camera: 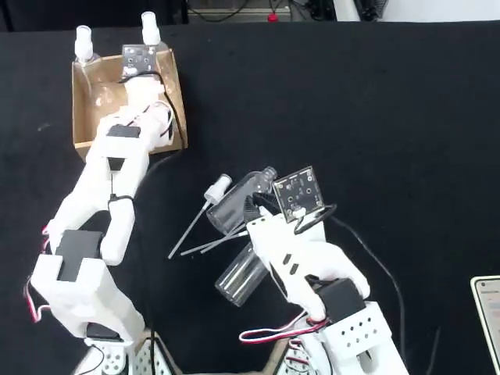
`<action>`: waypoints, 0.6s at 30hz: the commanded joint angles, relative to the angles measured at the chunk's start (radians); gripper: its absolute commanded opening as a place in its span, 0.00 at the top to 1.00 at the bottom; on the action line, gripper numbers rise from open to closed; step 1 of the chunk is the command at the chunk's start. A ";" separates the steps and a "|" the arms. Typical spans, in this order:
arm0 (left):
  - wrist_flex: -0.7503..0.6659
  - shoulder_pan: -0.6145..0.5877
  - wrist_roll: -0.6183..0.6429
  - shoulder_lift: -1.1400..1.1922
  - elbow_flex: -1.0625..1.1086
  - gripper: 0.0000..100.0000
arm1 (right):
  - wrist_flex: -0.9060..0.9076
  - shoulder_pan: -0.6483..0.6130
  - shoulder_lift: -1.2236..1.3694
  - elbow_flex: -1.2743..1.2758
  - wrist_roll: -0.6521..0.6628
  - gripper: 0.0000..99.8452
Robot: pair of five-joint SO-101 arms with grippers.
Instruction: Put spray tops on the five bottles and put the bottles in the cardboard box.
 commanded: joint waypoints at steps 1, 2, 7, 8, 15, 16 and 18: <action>-0.017 0.018 0.011 -0.009 -0.070 0.88 | -0.025 0.015 -0.013 -0.007 0.008 0.97; -0.015 0.018 0.011 -0.009 -0.064 0.88 | -0.025 0.015 -0.013 -0.007 0.008 0.97; 0.071 0.024 0.005 -0.011 -0.070 0.88 | -0.025 0.015 -0.013 -0.007 0.008 0.97; 0.083 0.024 0.005 -0.011 -0.070 0.88 | -0.025 0.015 -0.013 -0.007 0.008 0.97; 0.163 0.016 0.002 -0.021 -0.070 0.88 | -0.025 0.015 -0.013 -0.008 0.008 0.97; 0.172 0.021 -0.006 -0.021 -0.070 0.88 | -0.025 0.015 -0.013 -0.008 0.008 0.97; 0.186 0.025 -0.054 -0.021 -0.070 0.88 | -0.025 0.015 -0.013 -0.008 0.008 0.97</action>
